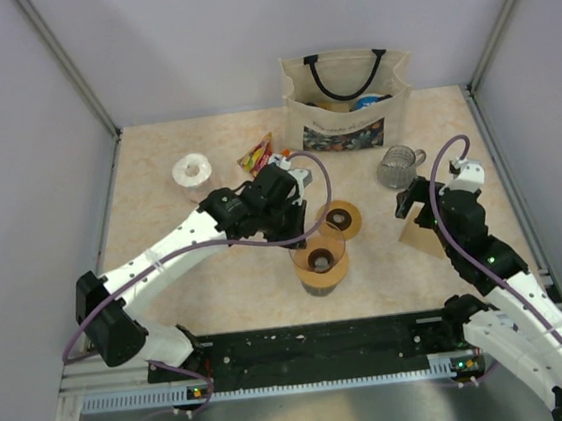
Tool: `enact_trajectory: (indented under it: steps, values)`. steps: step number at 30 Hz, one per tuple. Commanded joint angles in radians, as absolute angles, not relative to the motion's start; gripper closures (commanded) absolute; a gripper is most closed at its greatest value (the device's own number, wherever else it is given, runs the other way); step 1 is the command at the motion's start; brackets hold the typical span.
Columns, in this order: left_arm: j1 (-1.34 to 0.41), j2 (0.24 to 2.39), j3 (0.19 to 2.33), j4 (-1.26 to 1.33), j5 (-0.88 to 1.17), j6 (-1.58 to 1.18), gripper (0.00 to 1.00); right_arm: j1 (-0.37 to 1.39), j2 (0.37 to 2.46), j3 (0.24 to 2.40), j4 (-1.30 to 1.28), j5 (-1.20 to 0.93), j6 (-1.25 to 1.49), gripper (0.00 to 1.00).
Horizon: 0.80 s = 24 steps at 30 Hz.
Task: Place the coffee filter in the dripper
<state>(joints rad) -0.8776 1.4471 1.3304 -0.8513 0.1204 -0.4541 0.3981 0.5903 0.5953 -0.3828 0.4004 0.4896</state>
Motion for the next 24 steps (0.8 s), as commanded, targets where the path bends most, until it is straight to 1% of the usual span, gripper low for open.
enact_trajectory:
  steps: [1, 4, 11, 14, 17, 24]
  values:
    - [-0.881, 1.517, 1.290, -1.054, -0.006, -0.396, 0.80, 0.393, 0.580, 0.589, -0.351, 0.422, 0.482, 0.02]
    - [-0.881, 1.517, 1.315, -1.052, 0.034, -0.393, 0.77, 0.394, 0.578, 0.589, -0.353, 0.428, 0.483, 0.02]
    - [-0.882, 1.513, 1.341, -1.054, 0.048, -0.377, 0.60, 0.394, 0.578, 0.589, -0.351, 0.428, 0.483, 0.02]
    - [-0.882, 1.508, 1.356, -1.045, 0.060, -0.376, 0.56, 0.394, 0.580, 0.589, -0.353, 0.426, 0.483, 0.02]
    - [-0.884, 1.512, 1.371, -1.042, 0.058, -0.373, 0.46, 0.394, 0.578, 0.589, -0.353, 0.426, 0.483, 0.02]
    - [-0.882, 1.532, 1.410, -1.046, 0.069, -0.362, 0.41, 0.394, 0.575, 0.588, -0.351, 0.425, 0.483, 0.02]
